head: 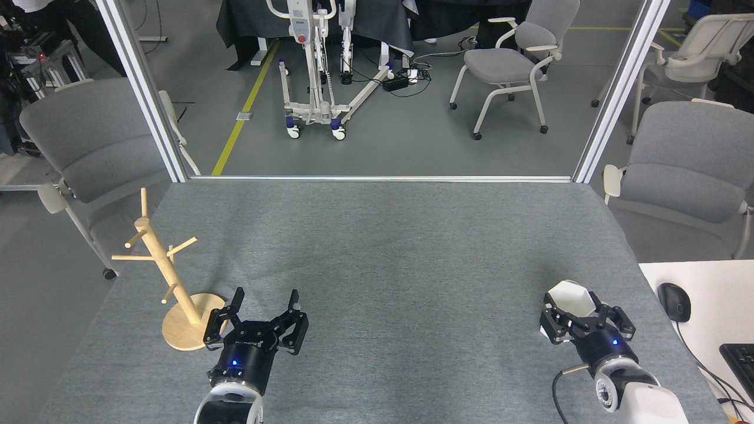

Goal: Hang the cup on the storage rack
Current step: 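Lift the white cup with the right gripper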

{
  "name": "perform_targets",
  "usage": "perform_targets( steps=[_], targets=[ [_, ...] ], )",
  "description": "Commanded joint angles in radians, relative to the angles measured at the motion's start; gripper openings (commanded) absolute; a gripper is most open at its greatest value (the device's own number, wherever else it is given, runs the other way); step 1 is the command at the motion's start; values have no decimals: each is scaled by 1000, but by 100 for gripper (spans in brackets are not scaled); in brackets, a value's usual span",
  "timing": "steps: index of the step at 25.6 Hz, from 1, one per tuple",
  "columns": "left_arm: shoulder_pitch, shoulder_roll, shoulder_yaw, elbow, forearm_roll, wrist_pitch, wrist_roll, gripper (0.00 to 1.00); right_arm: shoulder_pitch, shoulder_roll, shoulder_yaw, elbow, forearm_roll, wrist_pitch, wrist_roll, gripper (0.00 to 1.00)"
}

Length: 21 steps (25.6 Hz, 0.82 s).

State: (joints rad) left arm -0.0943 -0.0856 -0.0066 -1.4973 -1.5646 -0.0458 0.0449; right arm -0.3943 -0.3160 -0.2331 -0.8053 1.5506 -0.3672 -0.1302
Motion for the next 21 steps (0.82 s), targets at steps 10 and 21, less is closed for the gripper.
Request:
perform_targets(
  steps=[10,21],
  targets=[
    [-1,-11,-1,0,0,1,-2,100,8,-5,-2,0,8,-1,0,83],
    [1,-16,-16,2,0,3,-2,100,-1,-14,-8,-52,-53,-15,15,60]
  ],
)
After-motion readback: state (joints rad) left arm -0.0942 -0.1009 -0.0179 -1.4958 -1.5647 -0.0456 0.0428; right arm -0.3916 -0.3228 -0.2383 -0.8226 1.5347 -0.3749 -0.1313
